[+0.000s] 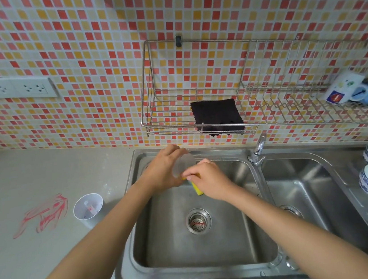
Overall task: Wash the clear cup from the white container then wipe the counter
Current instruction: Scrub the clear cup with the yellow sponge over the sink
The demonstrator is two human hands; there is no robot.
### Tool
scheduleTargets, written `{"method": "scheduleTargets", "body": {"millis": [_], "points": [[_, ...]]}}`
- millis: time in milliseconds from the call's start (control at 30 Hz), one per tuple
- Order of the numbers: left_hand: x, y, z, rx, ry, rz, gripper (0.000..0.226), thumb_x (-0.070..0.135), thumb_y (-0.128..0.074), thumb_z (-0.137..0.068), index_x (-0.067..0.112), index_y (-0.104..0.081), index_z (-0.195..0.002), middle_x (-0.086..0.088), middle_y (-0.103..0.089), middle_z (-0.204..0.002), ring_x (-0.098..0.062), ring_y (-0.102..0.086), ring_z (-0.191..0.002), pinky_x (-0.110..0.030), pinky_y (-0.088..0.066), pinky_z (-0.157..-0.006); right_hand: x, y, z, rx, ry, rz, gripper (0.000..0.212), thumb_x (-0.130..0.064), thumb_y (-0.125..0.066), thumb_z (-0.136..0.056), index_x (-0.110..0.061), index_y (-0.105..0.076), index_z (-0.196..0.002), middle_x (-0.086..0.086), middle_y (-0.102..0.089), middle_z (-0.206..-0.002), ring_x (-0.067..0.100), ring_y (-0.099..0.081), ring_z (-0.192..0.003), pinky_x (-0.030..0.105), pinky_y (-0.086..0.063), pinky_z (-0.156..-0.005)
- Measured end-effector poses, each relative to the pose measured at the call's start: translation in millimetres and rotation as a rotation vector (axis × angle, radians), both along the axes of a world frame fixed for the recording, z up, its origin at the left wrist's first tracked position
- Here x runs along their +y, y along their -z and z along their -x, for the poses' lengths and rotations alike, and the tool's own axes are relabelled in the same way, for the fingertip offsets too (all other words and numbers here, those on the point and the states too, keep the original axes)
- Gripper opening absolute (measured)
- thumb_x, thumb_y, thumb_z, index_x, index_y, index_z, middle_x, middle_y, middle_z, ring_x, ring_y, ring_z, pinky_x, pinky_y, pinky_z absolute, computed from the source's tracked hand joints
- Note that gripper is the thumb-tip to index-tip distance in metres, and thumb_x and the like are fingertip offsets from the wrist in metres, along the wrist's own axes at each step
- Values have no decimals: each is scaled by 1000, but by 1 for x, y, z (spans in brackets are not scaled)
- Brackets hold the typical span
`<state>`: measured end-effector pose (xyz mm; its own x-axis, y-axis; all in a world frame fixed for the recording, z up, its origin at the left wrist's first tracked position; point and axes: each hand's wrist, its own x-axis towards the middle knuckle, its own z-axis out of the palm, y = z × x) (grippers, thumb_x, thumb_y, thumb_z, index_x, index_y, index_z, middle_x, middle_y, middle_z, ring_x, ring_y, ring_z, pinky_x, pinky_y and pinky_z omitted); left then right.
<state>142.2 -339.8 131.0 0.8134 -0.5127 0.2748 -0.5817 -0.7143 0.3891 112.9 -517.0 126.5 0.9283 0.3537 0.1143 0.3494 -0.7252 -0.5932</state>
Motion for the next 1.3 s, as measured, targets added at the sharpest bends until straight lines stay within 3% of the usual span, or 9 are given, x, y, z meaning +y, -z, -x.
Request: {"method": "scheduleTargets", "body": {"millis": [100, 233, 467, 533, 633, 800, 1000, 1200, 1300], "points": [[1, 6, 1, 25, -37, 11, 81, 39, -84, -66, 21, -46, -136, 2, -49, -134, -18, -48, -120, -35, -47, -100, -15, -3, -3, -42, -51, 97, 25, -13, -59, -92, -25, -72, -109, 0, -67, -108, 9, -43, -99, 21, -36, -91], [0, 4, -4, 71, -70, 19, 85, 39, -84, -64, 26, -42, -137, 6, -45, -136, -17, -44, -123, -38, -45, -103, -22, -2, -2, -379, -68, 224, 29, 0, -66, -82, -18, -75, -103, -5, -71, -108, 22, -52, -95, 33, -49, -81], [4, 4, -3, 112, -58, 2, 84, 48, -82, -65, 27, -44, -137, 7, -45, -139, -17, -43, -126, -39, -46, -103, -14, -3, 5, -73, -78, 10, 26, -11, -60, -91, -23, -73, -109, -11, -69, -112, 14, -48, -98, 18, -34, -90], [4, 1, -3, 123, -68, 8, 84, 44, -83, -66, 26, -43, -138, 7, -45, -139, -16, -43, -126, -39, -45, -104, -19, -6, 1, -176, -78, 74, 25, -8, -61, -90, -20, -73, -108, -10, -69, -113, 13, -45, -97, 15, -33, -90], [2, -3, -6, 114, -61, -11, 84, 40, -84, -65, 26, -43, -137, 6, -46, -136, -15, -44, -122, -36, -44, -104, -19, 0, 1, -371, -88, 180, 28, 2, -65, -84, -15, -74, -104, -7, -71, -109, 20, -49, -94, 26, -47, -86], [4, -7, -5, 127, -42, -21, 82, 40, -83, -67, 25, -44, -137, 6, -46, -135, -15, -43, -123, -31, -40, -106, -13, 4, 12, -379, -118, 142, 28, -4, -67, -83, -16, -72, -108, -7, -70, -108, 22, -52, -92, 20, -43, -89], [0, -11, -1, 201, -54, 73, 85, 34, -83, -67, 25, -40, -140, 6, -43, -138, -14, -43, -125, -35, -44, -104, -17, -1, 10, -537, -65, 192, 25, -7, -77, -74, -17, -72, -97, -8, -69, -102, 20, -55, -90, 31, -55, -70], [-2, -7, 8, 195, -108, 150, 99, 40, -86, -65, 19, -29, -143, 1, -41, -142, -13, -40, -129, -29, -39, -106, -17, -3, 8, -612, -73, 199, 24, -5, -73, -78, -16, -71, -98, -6, -69, -104, 19, -53, -94, 30, -54, -72], [-3, -5, 9, 176, -176, 205, 90, 34, -88, -63, 18, -35, -135, 1, -44, -136, -12, -43, -125, -22, -38, -101, -15, -5, 4, -633, -79, 188, 23, -4, -72, -79, -16, -71, -99, -6, -68, -105, 19, -53, -94, 29, -53, -75]]}}
